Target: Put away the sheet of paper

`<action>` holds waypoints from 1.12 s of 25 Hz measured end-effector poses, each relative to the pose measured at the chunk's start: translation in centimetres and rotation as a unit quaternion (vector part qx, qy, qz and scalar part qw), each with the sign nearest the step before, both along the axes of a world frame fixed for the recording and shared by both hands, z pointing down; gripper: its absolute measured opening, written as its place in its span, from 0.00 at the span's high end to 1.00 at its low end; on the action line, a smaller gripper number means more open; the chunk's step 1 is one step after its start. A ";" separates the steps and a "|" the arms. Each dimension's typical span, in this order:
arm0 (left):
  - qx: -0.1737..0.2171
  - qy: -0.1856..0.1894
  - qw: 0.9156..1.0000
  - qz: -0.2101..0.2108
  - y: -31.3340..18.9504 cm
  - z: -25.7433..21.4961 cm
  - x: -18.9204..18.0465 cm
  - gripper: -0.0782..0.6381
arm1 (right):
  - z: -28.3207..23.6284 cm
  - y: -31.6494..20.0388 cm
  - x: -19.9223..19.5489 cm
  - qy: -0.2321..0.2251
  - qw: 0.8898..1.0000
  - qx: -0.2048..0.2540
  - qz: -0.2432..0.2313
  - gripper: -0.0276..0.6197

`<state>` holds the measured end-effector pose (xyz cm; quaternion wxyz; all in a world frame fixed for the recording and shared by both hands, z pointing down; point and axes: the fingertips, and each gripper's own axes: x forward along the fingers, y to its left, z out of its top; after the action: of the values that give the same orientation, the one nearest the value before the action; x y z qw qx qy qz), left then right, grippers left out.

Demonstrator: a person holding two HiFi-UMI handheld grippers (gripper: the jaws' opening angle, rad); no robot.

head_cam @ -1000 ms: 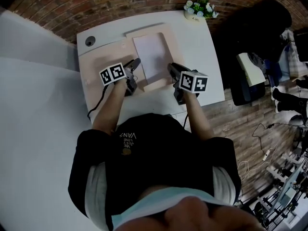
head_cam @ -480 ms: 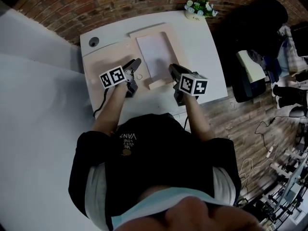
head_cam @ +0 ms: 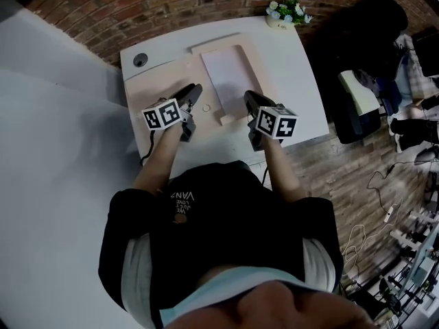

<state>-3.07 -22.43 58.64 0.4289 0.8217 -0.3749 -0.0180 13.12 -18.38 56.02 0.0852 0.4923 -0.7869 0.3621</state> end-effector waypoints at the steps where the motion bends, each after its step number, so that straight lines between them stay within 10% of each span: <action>1: 0.007 -0.001 1.000 0.000 0.1 -0.3 -0.2 0.71 | -0.1 0.1 -0.2 0.000 1.000 0.001 0.001 0.96; 28: 0.128 -0.048 0.989 0.061 4.5 -5.2 -5.3 0.89 | -1.5 2.6 -5.3 0.010 0.998 0.052 0.043 0.96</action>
<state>-8.41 -17.92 53.44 0.3015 0.8912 -0.3389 0.0001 7.84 -15.79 54.47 0.0521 0.5329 -0.7821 0.3187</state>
